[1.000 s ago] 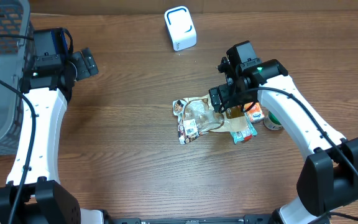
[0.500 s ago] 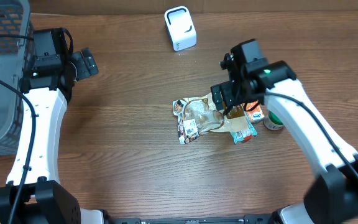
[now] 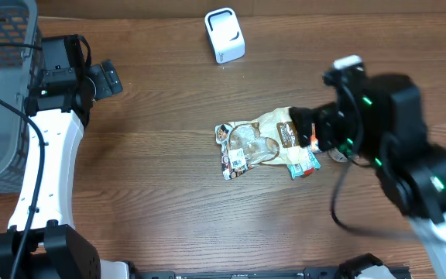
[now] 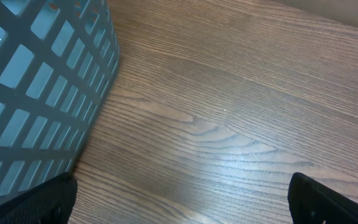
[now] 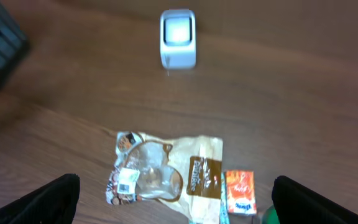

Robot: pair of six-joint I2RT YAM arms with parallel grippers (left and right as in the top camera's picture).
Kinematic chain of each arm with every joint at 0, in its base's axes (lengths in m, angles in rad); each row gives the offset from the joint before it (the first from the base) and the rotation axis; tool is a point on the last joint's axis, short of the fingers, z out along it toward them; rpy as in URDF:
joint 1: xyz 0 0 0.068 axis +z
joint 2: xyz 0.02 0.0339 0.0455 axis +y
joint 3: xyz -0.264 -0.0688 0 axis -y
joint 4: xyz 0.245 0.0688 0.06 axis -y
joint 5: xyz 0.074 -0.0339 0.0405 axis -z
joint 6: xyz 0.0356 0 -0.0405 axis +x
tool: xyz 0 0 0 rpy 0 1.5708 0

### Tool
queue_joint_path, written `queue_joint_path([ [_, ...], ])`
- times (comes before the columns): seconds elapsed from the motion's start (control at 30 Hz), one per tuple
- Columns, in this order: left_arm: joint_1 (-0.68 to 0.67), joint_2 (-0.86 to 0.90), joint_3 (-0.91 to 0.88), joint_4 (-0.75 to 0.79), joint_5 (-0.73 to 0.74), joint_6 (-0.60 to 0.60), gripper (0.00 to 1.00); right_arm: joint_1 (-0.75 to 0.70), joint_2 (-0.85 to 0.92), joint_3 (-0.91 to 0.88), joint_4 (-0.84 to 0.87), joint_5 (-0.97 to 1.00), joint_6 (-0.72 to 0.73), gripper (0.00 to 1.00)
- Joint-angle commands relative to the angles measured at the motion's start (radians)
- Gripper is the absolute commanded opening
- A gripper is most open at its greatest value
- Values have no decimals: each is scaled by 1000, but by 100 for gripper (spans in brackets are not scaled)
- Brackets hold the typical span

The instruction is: Scan the item barcode

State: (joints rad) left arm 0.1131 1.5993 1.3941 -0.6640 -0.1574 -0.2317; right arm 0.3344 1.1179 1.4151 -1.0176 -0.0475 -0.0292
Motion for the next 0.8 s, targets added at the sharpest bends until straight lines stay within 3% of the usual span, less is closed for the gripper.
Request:
queue_joint_path([
  [0.0, -2, 0, 10, 2, 1, 15, 100, -5, -114, 5, 2, 2, 3, 100],
  [0.57, -2, 0, 10, 2, 1, 16, 100, -6, -513, 2, -52, 99, 0, 100],
  [0.77, -2, 0, 10, 3, 1, 15, 100, -23, -666, -96, -42, 95, 0, 100],
])
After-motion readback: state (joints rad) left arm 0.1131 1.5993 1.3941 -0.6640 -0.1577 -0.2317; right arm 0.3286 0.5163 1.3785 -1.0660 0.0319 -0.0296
